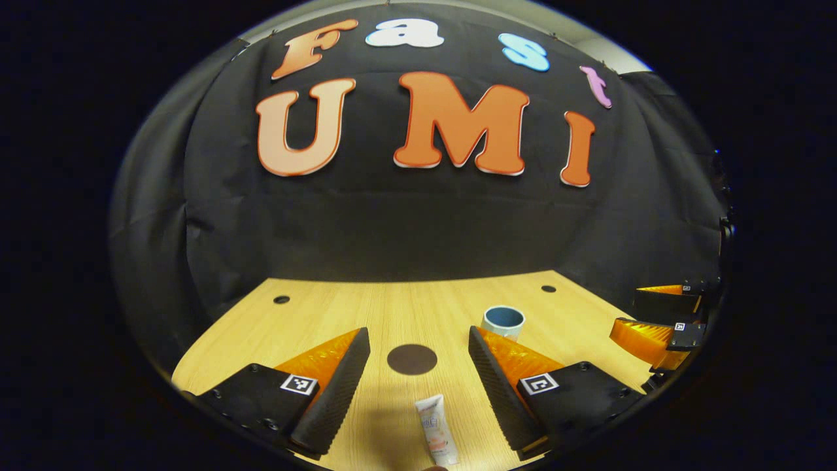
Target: Put the toothbrush and toothpaste on the desktop into the cup, then pick up the cup and place it on the coaster on the desktop.
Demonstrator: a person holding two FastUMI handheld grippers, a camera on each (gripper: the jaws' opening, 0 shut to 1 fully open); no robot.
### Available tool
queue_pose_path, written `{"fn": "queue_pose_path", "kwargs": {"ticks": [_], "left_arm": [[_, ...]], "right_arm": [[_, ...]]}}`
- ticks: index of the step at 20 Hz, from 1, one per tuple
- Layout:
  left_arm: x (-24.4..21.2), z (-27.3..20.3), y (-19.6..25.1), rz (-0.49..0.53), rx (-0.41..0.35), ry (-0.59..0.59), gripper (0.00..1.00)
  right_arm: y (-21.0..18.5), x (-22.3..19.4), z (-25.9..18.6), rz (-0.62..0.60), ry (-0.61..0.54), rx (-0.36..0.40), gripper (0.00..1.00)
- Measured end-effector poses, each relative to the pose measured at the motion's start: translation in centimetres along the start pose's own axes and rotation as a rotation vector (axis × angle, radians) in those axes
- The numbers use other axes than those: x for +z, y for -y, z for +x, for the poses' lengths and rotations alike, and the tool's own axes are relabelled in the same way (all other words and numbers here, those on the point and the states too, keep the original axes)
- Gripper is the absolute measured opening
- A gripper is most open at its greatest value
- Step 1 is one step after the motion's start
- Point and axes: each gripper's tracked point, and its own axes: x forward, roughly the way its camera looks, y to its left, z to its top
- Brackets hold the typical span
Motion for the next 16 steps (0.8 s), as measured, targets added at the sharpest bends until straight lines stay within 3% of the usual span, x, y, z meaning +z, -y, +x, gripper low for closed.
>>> {"fn": "queue_pose_path", "kwargs": {"ticks": [3,6,9,12,16], "left_arm": [[-2.4,0.7,-0.3,-0.015,-0.014,-0.117,0.97],[-5.0,1.6,-0.6,0.033,0.002,-0.237,0.97],[-7.5,1.4,0.1,0.031,-0.022,-0.346,0.96],[-10.2,1.8,0.7,0.058,-0.043,-0.444,0.97],[-14.0,2.2,1.5,0.050,-0.078,-0.577,0.97]], "right_arm": [[-1.4,-1.1,0.1,0.010,-0.095,0.065,0.95],[-2.0,-2.3,0.6,0.026,-0.178,0.085,0.95],[-2.6,-3.9,1.1,0.092,-0.273,0.114,0.95],[-4.1,-6.1,0.9,0.178,-0.406,0.193,0.93],[-4.5,-7.8,0.6,0.204,-0.535,0.212,0.92]]}}
